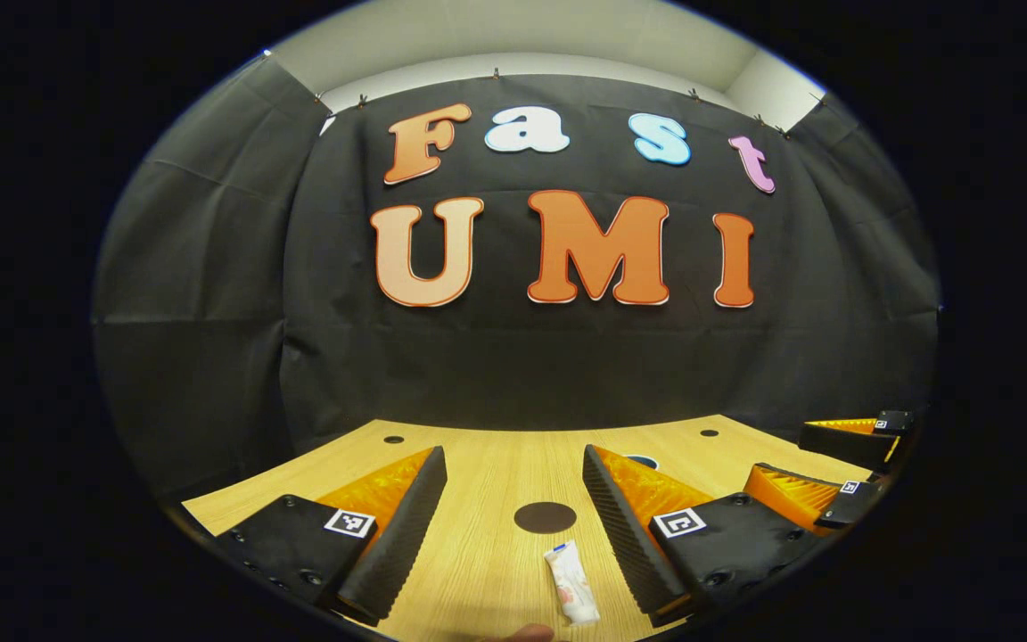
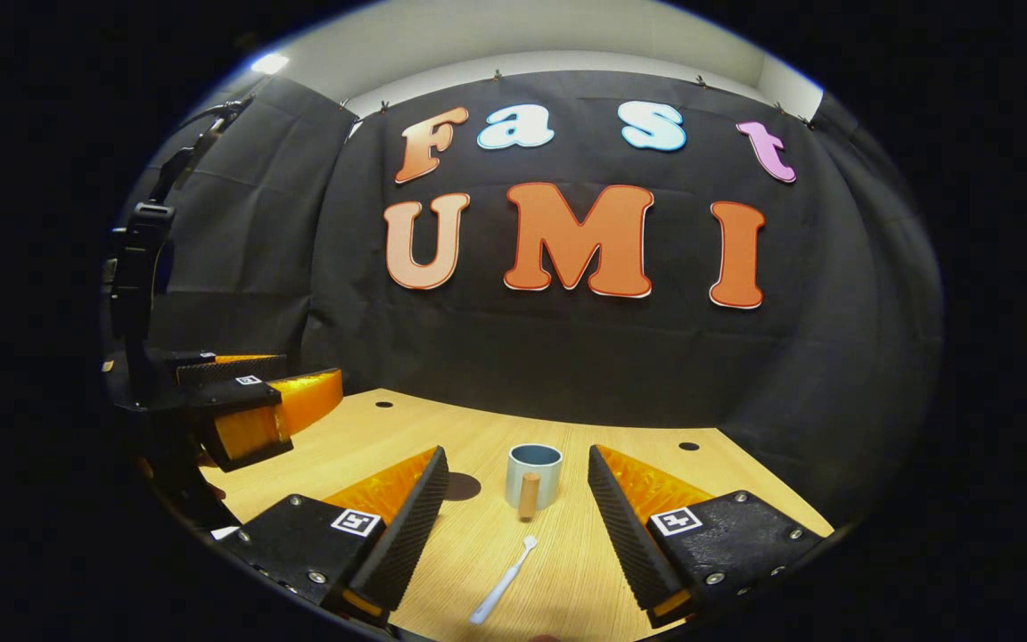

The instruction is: Put the toothbrush and toothpaste on the desktop into the cup, then pick up the cup and place it on the coaster on the desktop.

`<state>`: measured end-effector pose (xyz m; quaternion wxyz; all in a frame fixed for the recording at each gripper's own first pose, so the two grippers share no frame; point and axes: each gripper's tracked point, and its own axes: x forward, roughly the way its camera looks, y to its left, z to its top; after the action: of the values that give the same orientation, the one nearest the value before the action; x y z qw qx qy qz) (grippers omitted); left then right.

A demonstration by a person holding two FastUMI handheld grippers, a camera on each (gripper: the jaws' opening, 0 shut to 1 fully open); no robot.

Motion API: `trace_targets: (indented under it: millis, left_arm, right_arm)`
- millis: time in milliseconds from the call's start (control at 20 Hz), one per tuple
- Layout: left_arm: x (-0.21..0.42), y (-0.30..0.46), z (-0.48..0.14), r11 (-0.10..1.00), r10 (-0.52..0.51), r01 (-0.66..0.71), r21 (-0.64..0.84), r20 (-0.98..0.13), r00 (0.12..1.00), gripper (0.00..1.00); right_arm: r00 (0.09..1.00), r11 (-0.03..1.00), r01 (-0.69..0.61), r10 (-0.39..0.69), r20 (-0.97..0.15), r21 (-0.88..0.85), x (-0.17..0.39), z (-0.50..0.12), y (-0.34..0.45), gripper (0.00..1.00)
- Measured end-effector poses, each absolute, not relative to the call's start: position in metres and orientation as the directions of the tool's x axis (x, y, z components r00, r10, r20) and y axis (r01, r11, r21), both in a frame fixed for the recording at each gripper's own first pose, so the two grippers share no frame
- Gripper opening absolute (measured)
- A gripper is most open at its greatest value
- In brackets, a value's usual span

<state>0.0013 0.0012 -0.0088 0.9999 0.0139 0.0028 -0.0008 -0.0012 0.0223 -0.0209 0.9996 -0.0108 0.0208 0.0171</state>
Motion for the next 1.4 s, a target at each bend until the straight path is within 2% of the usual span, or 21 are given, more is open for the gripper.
trace_targets:
  millis: [200, 550, 850, 1400]
  left_arm:
    - [0.005, -0.002, -0.027, 1.0, -0.018, 0.019, 0.011, -0.073, 0.997, 0.98]
    - [0.012, -0.014, -0.061, 0.998, -0.058, 0.063, 0.025, -0.184, 0.981, 0.98]
    - [0.016, -0.02, -0.088, 0.996, -0.077, 0.084, 0.016, -0.265, 0.961, 0.98]
    - [0.026, -0.043, -0.154, 0.99, -0.122, 0.138, 0.002, -0.444, 0.888, 0.98]
  right_arm:
    - [0.995, 1.0, -0.03, 0.03, -0.091, -0.001, 0.002, -0.034, 0.02, 0.94]
    - [0.962, 0.997, -0.047, 0.061, -0.265, 0.058, 0.011, -0.081, 0.025, 0.91]
    - [0.93, 0.996, -0.02, 0.05, -0.365, 0.084, 0.019, -0.12, 0.016, 0.91]
    - [0.864, 0.992, 0.001, 0.064, -0.5, 0.129, 0.027, -0.174, 0.008, 0.91]
